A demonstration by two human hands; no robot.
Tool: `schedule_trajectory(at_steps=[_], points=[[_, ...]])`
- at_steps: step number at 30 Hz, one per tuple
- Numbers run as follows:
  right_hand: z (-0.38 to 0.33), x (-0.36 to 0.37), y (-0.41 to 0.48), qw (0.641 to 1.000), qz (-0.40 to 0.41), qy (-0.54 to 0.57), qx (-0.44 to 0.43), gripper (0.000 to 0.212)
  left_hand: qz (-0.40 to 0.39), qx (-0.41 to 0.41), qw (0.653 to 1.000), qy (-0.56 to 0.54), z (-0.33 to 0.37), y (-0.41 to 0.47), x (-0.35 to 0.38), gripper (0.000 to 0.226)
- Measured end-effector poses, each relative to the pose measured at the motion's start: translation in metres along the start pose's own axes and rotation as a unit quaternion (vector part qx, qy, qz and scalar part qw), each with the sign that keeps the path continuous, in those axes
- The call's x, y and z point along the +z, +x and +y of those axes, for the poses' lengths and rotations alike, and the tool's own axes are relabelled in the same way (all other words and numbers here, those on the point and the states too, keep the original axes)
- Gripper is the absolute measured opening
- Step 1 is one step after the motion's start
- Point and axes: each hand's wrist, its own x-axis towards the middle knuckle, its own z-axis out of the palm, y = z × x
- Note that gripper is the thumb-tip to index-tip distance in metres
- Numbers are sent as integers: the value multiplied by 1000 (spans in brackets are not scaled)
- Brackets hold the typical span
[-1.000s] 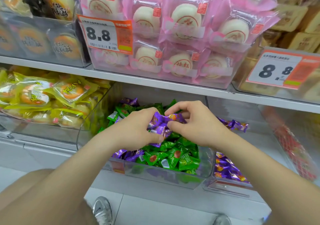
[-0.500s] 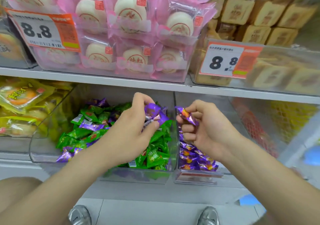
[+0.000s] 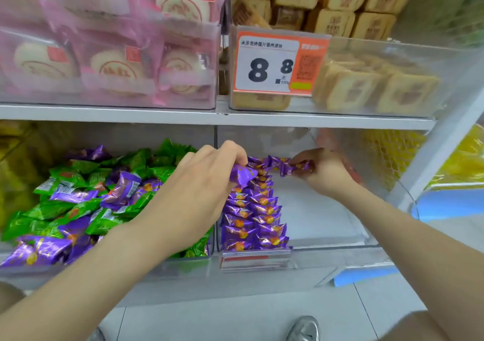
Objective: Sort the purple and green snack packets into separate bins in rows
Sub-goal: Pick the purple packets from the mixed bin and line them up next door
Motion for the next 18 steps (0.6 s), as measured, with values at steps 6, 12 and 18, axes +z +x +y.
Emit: schedule_trajectory(at_steps=[6, 12, 18], points=[[-10, 23, 17, 997, -38, -71, -9, 21, -24, -22, 999, -23, -4, 11, 7, 23], [-19, 28, 24, 986, -43, -161, 4, 25, -34, -16, 999, -18, -3, 11, 9, 25], [-18, 34, 28, 988, -33, -149, 3, 25, -45, -8, 999, -22, -4, 10, 9, 28]])
